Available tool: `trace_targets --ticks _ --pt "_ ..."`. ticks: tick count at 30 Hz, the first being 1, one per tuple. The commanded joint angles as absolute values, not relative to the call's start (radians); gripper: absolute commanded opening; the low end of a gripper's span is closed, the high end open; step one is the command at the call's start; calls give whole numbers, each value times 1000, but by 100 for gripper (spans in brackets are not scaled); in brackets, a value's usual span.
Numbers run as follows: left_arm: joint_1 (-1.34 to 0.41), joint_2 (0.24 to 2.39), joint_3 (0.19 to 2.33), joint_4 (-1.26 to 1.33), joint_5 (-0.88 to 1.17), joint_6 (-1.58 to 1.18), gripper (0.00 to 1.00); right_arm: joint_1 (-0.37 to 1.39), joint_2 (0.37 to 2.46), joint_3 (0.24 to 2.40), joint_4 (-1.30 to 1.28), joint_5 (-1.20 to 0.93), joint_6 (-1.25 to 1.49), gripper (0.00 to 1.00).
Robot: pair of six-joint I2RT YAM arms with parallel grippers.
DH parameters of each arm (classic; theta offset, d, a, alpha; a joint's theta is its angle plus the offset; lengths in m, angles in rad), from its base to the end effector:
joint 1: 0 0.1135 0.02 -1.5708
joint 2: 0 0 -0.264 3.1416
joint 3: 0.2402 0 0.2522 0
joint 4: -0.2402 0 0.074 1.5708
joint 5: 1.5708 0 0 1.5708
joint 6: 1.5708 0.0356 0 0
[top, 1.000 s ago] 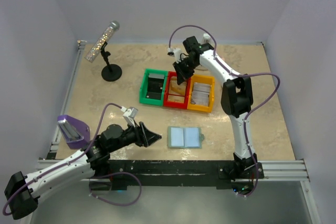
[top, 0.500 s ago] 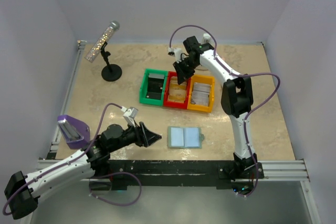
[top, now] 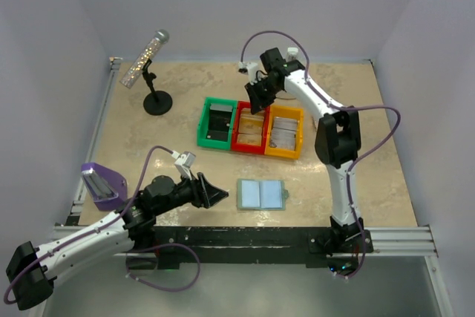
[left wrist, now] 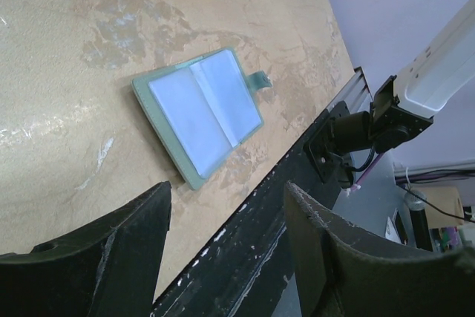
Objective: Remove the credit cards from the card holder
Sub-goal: Reset both arms
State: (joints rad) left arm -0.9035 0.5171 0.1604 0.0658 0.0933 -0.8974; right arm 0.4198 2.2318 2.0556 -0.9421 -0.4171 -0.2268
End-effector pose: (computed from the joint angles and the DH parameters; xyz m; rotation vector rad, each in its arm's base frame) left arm 0.0877 -0.1166 0.1833 0.0788 2.0840 -1.2763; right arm 0.4328 0.2089 0.2422 -0.9703 2.4871 0.6208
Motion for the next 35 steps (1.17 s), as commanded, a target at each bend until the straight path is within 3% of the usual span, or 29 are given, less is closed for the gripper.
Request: trace_targets --ticks 1,5,8,9,10,12,18,23,29,35 --pt "-900 508 183 106 97 -887 67 423 1963 1959 -717 -345 -189 16" --pt "-900 492 222 14 36 -873 73 443 1720 1708 -479 -311 -115 22" --pt "-900 477 296 -168 -113 -879 85 465 1525 1417 -287 -307 -28 33" --pt "-900 474 319 -216 -156 -884 90 475 1472 1325 -228 -308 -8 59" --pt "-900 472 351 -256 -207 -891 93 488 1416 1243 -180 -302 21 66" --pt "-900 477 408 -366 -317 -923 100 521 1309 1110 -118 -278 44 99" --pt "-900 563 587 -647 -529 -1024 100 635 1067 821 -43 -189 116 99" --pt "-900 595 638 -741 -563 -1026 100 643 905 657 -26 -209 279 99" --pt "-900 552 600 -692 -552 -1016 100 644 825 655 -254 -172 348 99" --pt "-900 566 627 -736 -581 -1020 100 644 770 660 -322 -128 445 99"
